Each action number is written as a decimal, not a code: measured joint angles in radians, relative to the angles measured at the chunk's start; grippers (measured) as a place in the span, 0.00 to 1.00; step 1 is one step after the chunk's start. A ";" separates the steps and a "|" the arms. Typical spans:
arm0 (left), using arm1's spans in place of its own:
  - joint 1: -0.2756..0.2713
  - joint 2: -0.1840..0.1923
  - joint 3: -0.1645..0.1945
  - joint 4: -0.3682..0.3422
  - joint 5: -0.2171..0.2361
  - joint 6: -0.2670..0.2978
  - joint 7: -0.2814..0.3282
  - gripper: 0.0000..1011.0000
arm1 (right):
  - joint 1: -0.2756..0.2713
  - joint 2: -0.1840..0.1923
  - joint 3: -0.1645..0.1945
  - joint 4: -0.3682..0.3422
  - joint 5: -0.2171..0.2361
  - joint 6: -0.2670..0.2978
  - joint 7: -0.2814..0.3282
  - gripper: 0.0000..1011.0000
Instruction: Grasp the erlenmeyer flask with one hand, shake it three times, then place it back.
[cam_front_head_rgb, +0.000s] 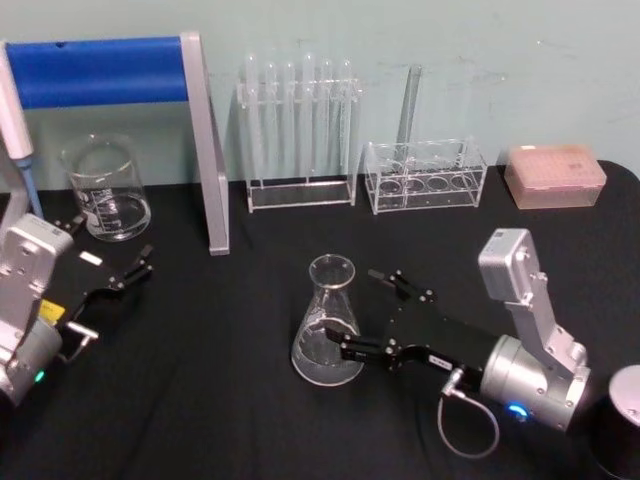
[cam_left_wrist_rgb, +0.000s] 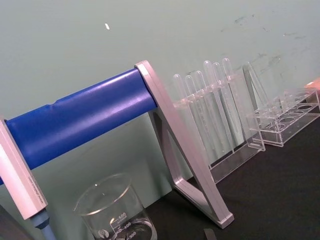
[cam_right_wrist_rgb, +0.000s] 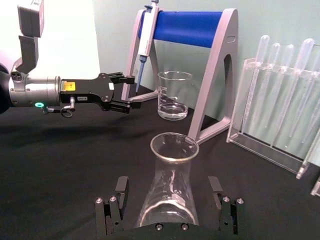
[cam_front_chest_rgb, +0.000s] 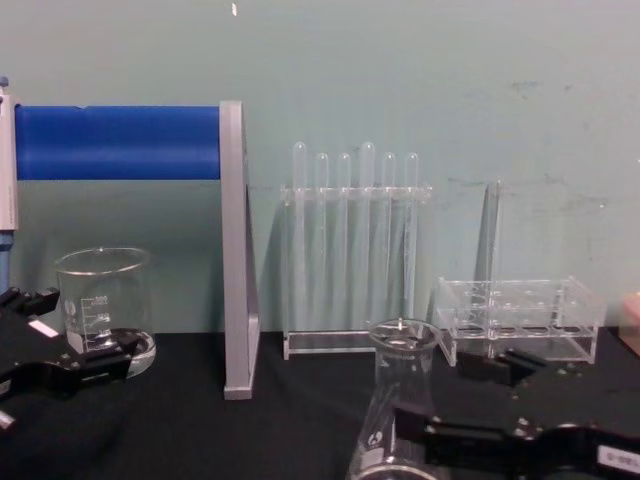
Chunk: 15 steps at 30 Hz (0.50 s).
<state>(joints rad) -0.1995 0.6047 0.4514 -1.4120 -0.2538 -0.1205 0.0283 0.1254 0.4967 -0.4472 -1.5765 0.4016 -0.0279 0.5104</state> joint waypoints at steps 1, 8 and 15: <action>0.000 0.000 0.000 0.000 0.000 0.000 0.000 0.99 | 0.000 0.000 0.000 0.000 0.000 0.000 0.000 0.99; 0.000 0.000 0.000 0.000 0.000 0.000 0.000 0.99 | 0.024 -0.036 -0.008 0.028 -0.004 0.015 -0.008 0.99; 0.000 0.000 0.000 0.000 0.000 0.000 0.000 0.99 | 0.043 -0.062 -0.011 0.052 -0.005 0.021 -0.016 0.99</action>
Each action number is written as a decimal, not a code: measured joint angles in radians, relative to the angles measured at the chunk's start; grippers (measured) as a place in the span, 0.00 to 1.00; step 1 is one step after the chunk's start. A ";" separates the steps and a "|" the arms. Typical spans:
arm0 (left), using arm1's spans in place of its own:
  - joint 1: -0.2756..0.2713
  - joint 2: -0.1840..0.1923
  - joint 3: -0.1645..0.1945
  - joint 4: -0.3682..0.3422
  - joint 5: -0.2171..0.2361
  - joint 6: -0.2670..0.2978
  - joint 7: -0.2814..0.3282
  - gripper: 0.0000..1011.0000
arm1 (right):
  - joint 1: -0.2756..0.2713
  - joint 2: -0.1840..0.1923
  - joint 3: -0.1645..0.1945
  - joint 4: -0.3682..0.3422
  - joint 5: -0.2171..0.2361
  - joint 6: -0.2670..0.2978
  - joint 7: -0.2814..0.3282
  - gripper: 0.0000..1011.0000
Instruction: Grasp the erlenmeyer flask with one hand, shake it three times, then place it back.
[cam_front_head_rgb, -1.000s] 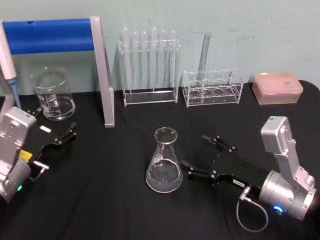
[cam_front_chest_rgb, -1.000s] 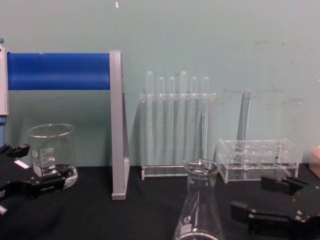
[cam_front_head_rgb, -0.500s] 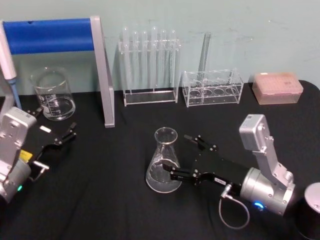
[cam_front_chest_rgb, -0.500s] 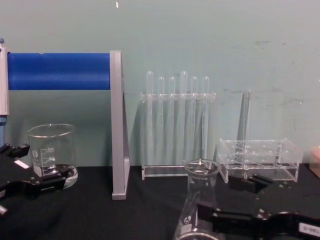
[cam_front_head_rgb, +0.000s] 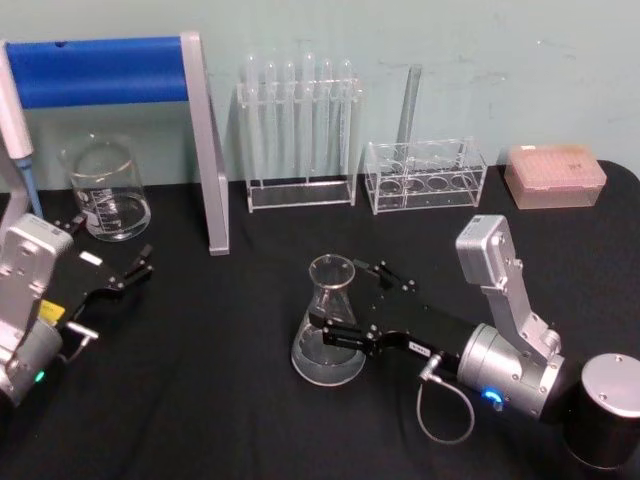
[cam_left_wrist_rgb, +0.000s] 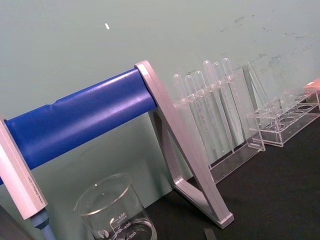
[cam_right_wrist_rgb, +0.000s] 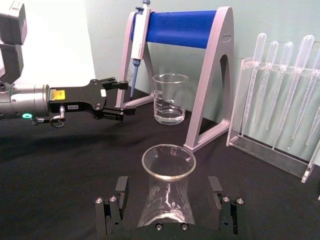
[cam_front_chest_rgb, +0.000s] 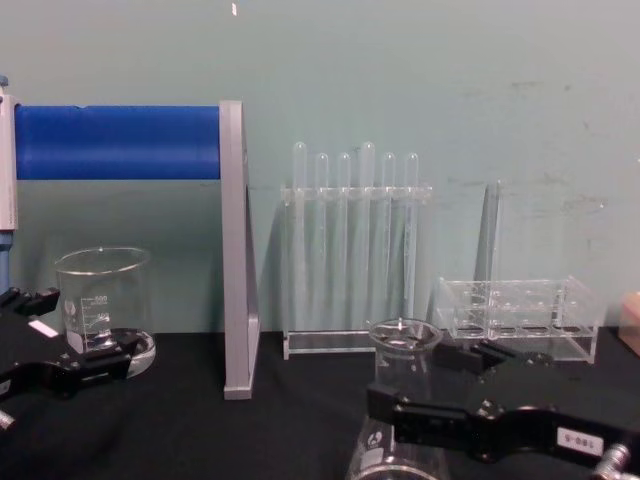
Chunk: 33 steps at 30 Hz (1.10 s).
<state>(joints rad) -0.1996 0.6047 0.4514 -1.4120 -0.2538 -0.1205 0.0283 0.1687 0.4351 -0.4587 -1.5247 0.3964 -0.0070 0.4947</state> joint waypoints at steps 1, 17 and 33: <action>0.000 0.000 0.000 0.000 0.000 0.000 0.000 0.99 | 0.004 -0.005 -0.001 0.005 0.000 0.000 -0.001 0.99; 0.000 0.000 0.000 0.000 0.000 0.000 0.000 0.99 | 0.033 -0.044 -0.007 0.049 -0.008 0.007 -0.015 0.99; 0.000 0.000 0.000 0.000 0.000 0.000 0.000 0.99 | 0.033 -0.058 -0.003 0.057 -0.009 -0.001 -0.021 0.99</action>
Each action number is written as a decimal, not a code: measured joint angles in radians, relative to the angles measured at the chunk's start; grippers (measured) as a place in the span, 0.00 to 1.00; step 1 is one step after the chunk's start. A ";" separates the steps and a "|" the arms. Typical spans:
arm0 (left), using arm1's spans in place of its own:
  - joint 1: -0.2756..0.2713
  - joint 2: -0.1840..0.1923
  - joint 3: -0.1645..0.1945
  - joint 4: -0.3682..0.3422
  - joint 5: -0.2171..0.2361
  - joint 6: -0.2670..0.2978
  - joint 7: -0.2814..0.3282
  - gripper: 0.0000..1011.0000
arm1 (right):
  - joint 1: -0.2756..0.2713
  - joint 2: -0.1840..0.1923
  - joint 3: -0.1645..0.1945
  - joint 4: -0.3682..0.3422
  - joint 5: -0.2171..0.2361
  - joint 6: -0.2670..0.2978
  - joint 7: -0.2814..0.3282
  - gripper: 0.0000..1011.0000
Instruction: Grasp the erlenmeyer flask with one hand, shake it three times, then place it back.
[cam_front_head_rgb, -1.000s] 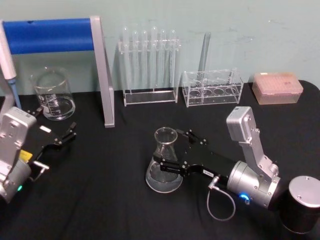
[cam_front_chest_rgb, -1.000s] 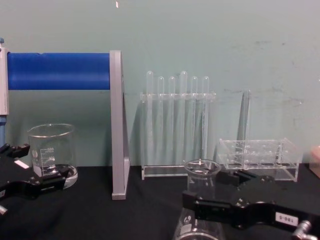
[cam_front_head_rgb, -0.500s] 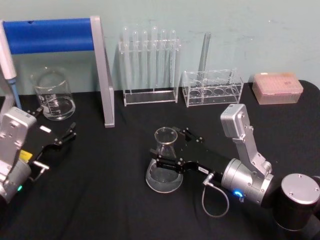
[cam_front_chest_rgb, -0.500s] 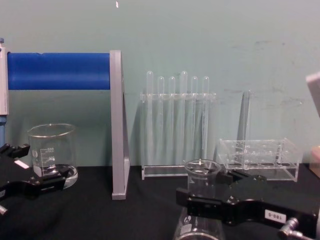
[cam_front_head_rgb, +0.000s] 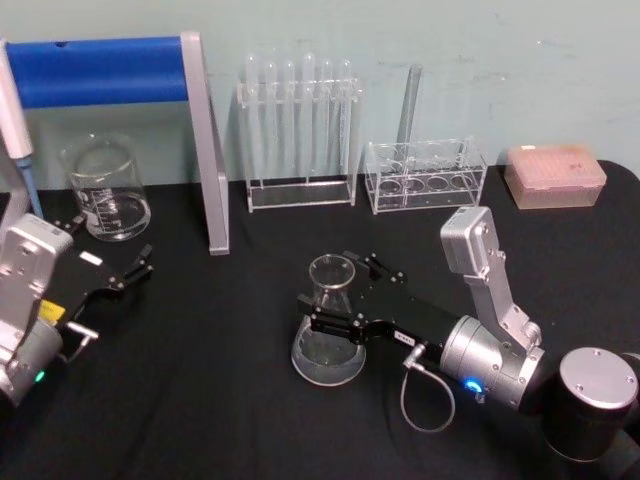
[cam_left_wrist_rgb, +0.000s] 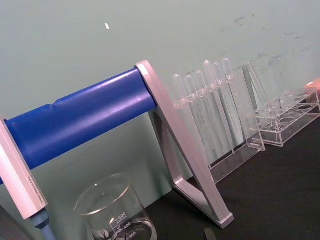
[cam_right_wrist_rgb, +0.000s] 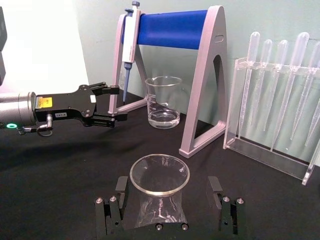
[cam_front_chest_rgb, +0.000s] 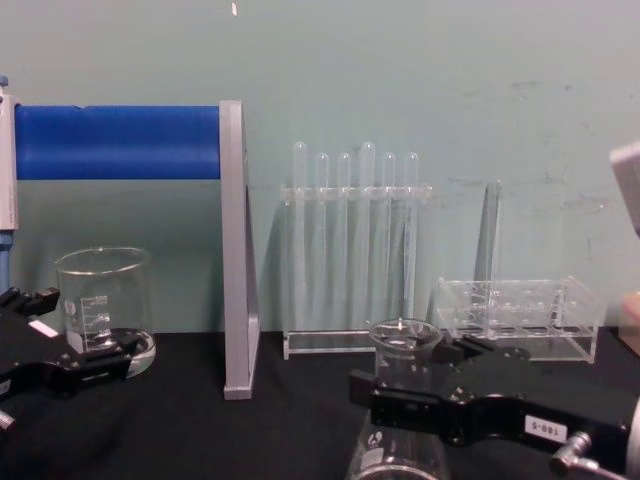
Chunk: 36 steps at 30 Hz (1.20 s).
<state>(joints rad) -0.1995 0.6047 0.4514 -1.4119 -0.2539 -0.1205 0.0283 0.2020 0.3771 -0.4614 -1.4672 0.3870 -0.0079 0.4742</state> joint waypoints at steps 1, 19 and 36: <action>0.000 0.000 0.000 0.000 0.000 0.000 0.000 0.99 | 0.000 0.000 0.000 0.000 0.000 0.000 0.000 0.99; 0.000 0.000 0.000 0.000 0.000 0.000 0.000 0.99 | -0.001 0.001 0.000 0.000 0.000 0.000 0.000 0.83; 0.000 0.000 0.000 0.000 0.000 0.000 0.000 0.99 | -0.001 0.001 0.000 -0.001 0.000 0.000 0.000 0.45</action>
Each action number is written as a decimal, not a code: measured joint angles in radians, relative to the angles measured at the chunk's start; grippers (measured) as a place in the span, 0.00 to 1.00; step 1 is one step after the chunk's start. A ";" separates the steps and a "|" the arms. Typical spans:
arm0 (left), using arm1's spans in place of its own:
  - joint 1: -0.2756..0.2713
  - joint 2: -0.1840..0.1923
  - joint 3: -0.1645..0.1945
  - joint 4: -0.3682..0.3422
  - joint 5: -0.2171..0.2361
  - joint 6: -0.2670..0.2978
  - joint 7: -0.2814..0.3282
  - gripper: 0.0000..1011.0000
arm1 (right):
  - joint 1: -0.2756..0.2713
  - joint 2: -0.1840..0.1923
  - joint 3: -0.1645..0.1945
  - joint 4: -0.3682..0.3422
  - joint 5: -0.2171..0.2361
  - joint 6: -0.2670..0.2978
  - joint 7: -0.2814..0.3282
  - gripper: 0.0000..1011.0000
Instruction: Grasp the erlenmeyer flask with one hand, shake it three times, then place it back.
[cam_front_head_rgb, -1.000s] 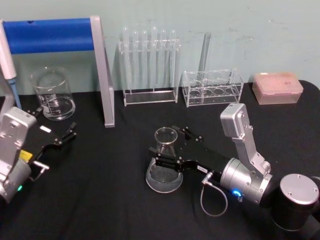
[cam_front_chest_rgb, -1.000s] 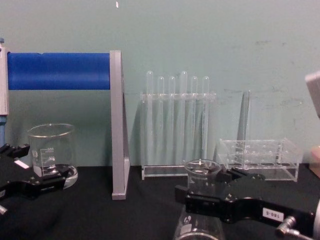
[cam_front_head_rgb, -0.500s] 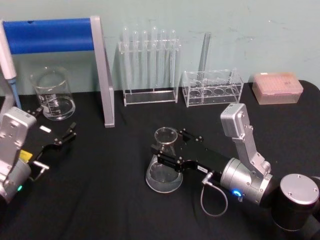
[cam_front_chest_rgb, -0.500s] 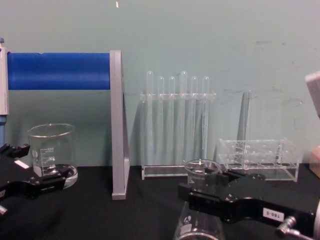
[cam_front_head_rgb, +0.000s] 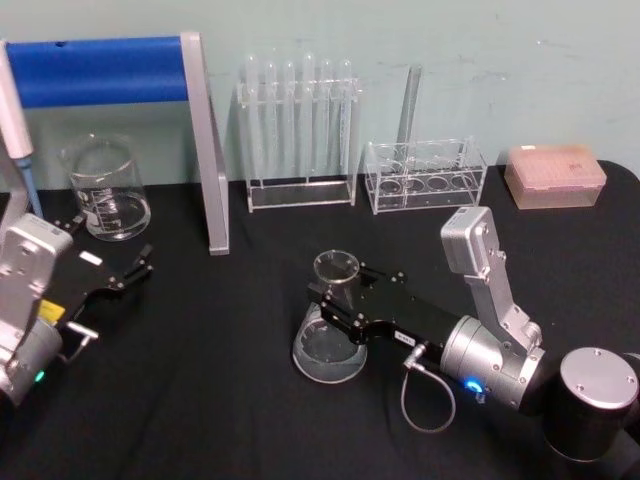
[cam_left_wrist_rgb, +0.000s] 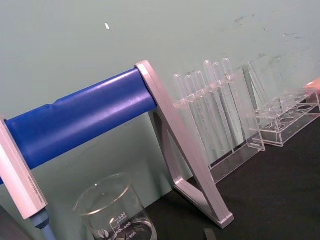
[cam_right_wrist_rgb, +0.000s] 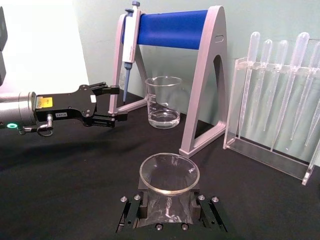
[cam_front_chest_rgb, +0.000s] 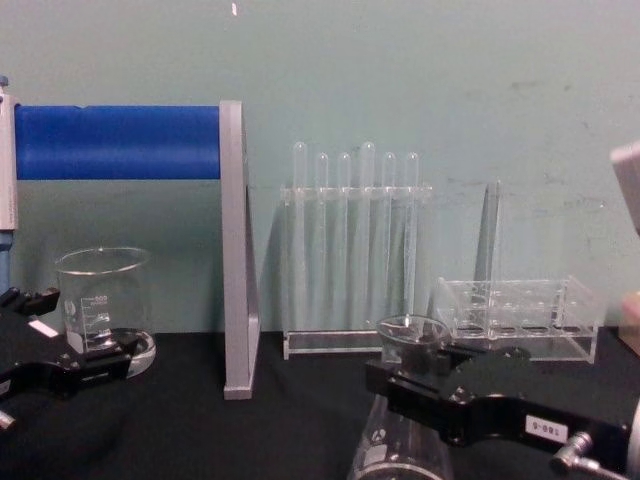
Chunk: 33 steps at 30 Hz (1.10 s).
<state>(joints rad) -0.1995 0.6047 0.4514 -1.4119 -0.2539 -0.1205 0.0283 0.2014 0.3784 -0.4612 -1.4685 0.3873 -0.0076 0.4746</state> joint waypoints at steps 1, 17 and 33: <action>0.000 0.000 0.000 0.000 0.000 0.000 0.000 0.99 | 0.000 0.000 0.000 0.000 0.001 0.000 0.000 0.45; 0.000 0.000 0.000 0.000 0.000 0.000 0.000 0.99 | -0.010 0.030 0.038 -0.105 -0.003 0.057 -0.045 0.45; 0.000 0.000 0.000 0.000 0.000 0.000 0.000 0.99 | -0.037 0.041 0.087 -0.201 0.042 0.093 -0.080 0.45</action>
<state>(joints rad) -0.1995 0.6047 0.4514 -1.4120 -0.2539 -0.1205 0.0283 0.1646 0.4193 -0.3738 -1.6695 0.4292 0.0856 0.3947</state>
